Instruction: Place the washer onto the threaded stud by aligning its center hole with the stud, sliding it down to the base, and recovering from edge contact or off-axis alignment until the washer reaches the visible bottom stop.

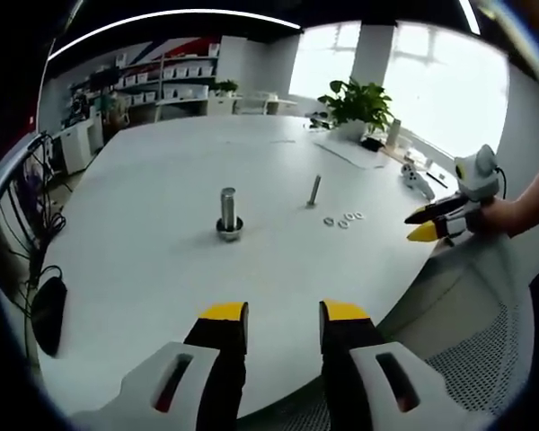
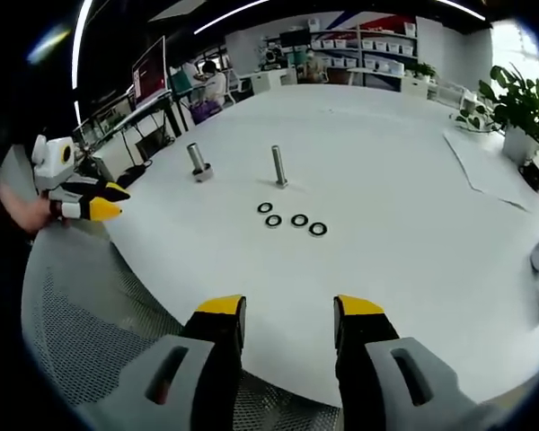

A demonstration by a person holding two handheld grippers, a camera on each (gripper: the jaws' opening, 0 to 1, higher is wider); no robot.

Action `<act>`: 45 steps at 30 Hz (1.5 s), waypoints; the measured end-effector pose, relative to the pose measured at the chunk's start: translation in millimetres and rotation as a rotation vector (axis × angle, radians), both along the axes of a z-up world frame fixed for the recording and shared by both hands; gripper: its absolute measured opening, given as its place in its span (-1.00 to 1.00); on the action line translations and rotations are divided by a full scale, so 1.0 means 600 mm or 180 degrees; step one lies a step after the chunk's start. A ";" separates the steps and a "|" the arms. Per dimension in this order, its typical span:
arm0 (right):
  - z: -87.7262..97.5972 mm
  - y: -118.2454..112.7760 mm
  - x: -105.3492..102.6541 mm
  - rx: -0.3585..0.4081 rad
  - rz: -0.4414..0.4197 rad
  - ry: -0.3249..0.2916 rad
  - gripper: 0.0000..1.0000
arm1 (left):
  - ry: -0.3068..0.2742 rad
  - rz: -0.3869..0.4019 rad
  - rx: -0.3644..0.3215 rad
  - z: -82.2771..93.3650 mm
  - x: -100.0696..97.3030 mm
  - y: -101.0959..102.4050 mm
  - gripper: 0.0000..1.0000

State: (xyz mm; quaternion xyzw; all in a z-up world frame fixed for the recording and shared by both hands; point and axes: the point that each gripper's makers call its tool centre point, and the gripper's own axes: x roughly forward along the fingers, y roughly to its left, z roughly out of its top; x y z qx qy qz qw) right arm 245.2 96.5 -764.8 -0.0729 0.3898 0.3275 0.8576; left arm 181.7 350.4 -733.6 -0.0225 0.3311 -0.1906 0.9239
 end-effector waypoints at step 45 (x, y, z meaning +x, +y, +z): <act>0.005 -0.009 0.008 -0.0039 -0.0132 -0.0056 -0.09 | -0.0021 0.0117 0.0036 0.000 0.004 0.013 -0.41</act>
